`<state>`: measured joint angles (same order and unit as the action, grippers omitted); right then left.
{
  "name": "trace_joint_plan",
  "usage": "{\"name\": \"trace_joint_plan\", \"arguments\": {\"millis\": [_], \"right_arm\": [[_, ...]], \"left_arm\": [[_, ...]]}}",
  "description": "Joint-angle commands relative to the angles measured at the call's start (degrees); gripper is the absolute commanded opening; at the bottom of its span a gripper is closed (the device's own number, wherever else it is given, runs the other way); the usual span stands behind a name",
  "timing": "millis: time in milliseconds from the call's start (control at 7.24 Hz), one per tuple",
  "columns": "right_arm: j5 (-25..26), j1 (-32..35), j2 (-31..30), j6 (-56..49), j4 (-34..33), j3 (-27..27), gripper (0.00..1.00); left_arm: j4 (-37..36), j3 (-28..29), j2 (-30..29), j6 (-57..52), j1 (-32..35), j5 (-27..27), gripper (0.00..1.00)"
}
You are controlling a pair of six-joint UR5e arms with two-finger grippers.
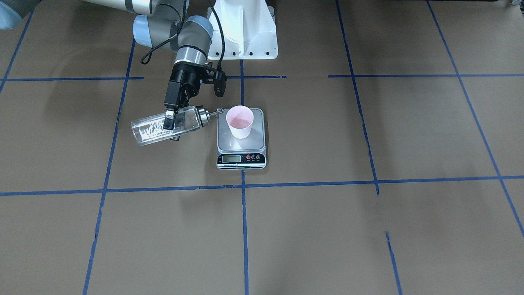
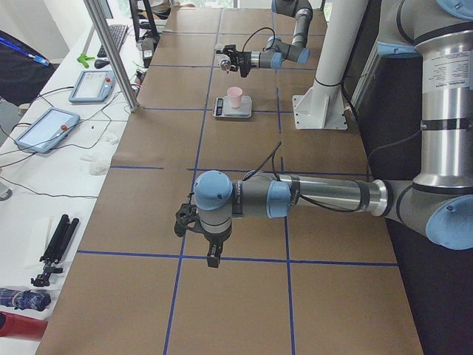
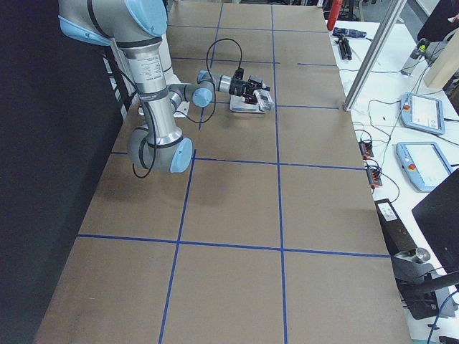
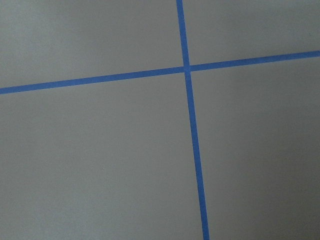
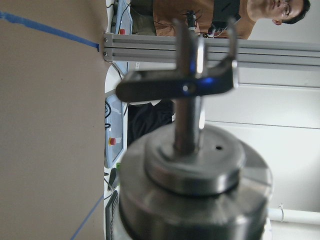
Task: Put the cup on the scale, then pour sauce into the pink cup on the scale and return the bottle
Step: 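Hold the bottle tilted over the cup to pour sauce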
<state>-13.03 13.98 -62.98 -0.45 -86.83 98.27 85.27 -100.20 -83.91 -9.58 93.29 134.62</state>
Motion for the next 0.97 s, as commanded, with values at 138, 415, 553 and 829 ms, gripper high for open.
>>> {"name": "trace_joint_plan", "arguments": {"millis": [138, 415, 553, 829], "right_arm": [[4.1, -0.8, 0.7, -7.0, 0.0, -1.5, 0.0], [5.6, -1.4, 0.6, -7.5, 0.0, -2.1, 0.0], [5.6, -1.4, 0.6, -7.5, 0.0, -2.1, 0.0], [5.6, -1.4, 0.6, -7.5, 0.1, -2.1, 0.0]], "left_arm": [[0.0, 0.0, -0.1, 0.0, 0.0, 0.0, 1.0], [0.0, 0.1, 0.0, 0.0, 0.0, 0.0, 1.0], [0.0, 0.1, 0.0, 0.0, 0.0, 0.0, 1.0], [0.0, 0.0, 0.1, 0.0, 0.0, 0.0, 1.0]]}}
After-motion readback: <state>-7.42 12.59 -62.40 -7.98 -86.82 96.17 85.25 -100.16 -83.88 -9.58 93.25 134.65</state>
